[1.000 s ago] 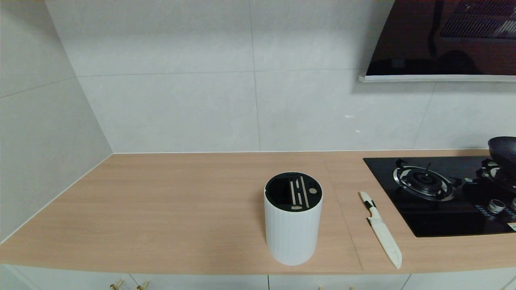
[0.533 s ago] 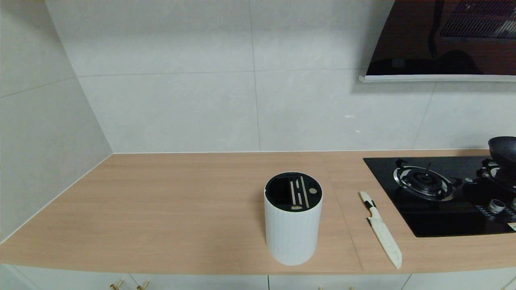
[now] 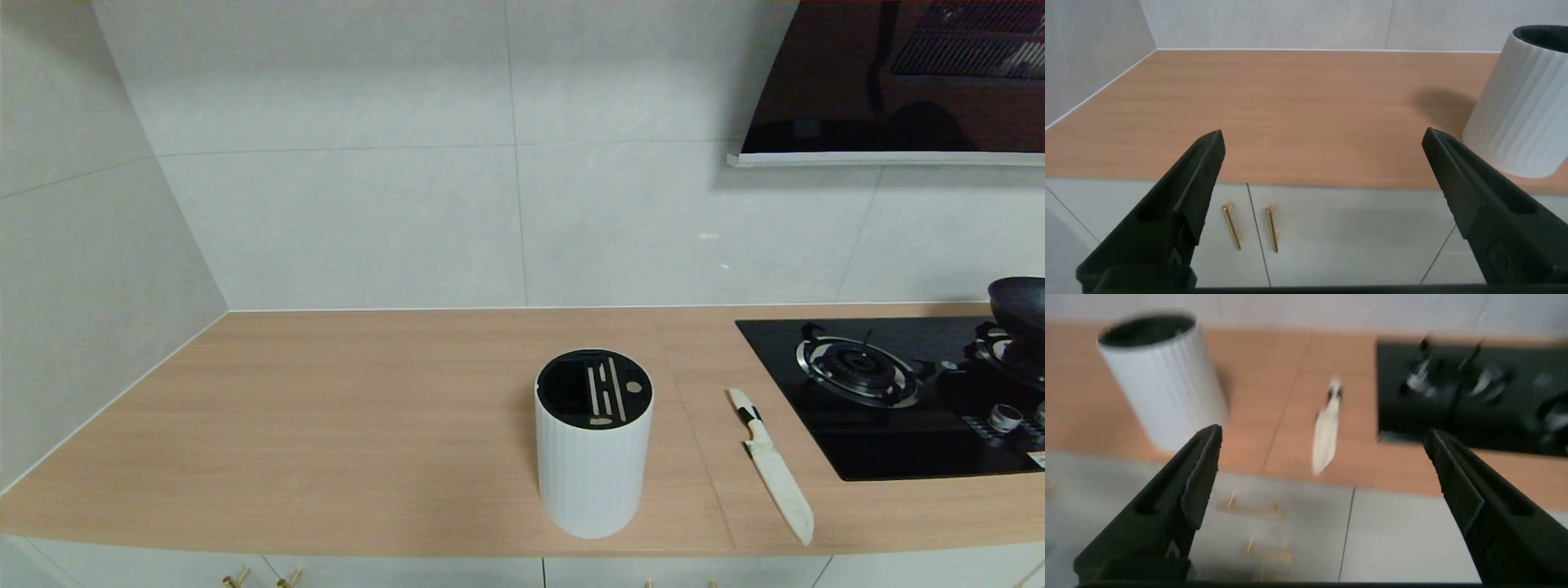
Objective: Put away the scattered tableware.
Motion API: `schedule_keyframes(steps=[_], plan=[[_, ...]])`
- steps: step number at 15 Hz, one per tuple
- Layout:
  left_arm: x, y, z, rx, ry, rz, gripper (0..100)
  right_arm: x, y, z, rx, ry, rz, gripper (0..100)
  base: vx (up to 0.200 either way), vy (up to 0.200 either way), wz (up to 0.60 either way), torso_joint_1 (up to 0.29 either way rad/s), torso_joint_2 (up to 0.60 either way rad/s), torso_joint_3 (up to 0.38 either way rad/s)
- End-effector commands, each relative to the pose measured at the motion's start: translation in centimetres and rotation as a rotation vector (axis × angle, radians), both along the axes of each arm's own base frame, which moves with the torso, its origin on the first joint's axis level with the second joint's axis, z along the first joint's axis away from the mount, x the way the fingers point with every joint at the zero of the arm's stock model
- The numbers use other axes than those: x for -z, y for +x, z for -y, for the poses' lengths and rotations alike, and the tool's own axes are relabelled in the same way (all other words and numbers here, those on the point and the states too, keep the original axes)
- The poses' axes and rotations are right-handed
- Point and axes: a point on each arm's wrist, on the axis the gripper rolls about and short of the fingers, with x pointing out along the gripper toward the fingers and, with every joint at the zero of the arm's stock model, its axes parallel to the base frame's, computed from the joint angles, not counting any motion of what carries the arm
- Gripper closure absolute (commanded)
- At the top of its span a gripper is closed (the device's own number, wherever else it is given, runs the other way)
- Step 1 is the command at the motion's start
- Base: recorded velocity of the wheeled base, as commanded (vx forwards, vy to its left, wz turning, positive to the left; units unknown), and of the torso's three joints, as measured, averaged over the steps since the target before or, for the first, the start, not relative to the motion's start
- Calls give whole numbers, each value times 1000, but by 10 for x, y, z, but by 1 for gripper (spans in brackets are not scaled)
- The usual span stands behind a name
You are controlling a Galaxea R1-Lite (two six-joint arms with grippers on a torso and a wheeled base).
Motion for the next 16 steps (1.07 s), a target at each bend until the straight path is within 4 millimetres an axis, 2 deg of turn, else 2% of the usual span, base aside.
schedule_keyframes(steps=[1,4,7,10,12,16], plan=[[0,0,0,-1,0,0,0,-13,51,-10,-104,-22,-229,0,0,0,0,0,0,0],[0,0,0,-1,0,0,0,-6,100,-27,-159,-59,-340,0,0,0,0,0,0,0],[0,0,0,1,0,1,0,11,156,-44,-97,-109,-337,0,0,0,0,0,0,0],[0,0,0,1,0,0,0,19,211,-57,-42,-136,-344,0,0,0,0,0,0,0],[0,0,0,1,0,1,0,20,232,-63,-38,-135,-343,0,0,0,0,0,0,0],[0,0,0,1,0,1,0,55,270,-65,46,-180,-420,0,0,0,0,0,0,0]])
